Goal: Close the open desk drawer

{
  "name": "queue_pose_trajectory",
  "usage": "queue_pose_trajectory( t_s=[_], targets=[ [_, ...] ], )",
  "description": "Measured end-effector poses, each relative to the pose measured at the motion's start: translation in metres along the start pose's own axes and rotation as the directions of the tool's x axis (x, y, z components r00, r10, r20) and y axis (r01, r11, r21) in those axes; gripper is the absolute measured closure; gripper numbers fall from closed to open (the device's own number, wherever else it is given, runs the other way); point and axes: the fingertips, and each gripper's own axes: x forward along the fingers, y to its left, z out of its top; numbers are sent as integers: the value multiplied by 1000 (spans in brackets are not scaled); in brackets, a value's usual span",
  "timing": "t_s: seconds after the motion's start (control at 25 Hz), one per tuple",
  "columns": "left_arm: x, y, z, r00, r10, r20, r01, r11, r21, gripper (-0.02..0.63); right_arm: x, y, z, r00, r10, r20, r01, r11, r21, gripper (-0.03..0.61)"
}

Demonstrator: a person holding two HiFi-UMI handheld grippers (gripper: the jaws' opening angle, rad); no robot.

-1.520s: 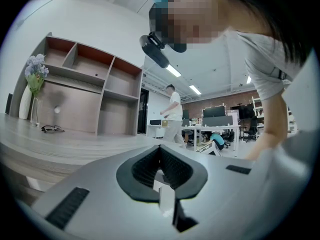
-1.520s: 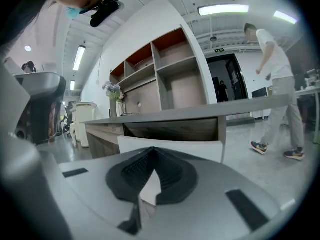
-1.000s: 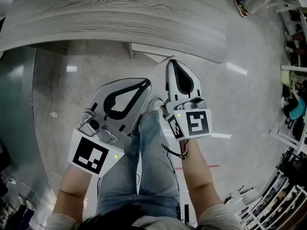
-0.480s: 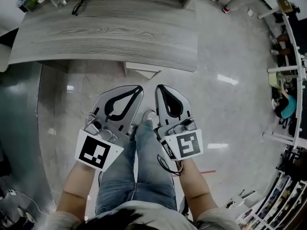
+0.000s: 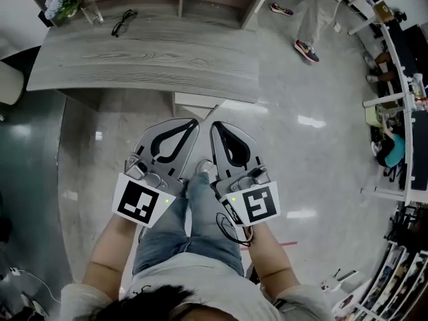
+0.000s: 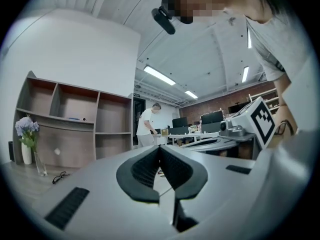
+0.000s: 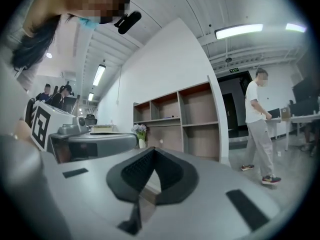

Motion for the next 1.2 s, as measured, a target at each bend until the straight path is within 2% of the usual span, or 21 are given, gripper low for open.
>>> queue_pose_trajectory(
  t_s=[0.44, 0.64, 1.2],
  targets=[
    [-20, -25, 30, 1000, 5, 16, -5, 1000, -22, 603, -39, 29, 38, 999, 33, 22, -33, 999, 1, 571],
    [-24, -29, 37, 999, 15, 32, -13, 998, -62, 603, -48, 34, 46, 999, 43, 30, -42, 999, -20, 572],
    [-27, -38, 54, 998, -29, 49, 31, 999, -34, 603, -52, 39, 70, 996, 58, 62, -54, 997, -61, 571]
  ],
)
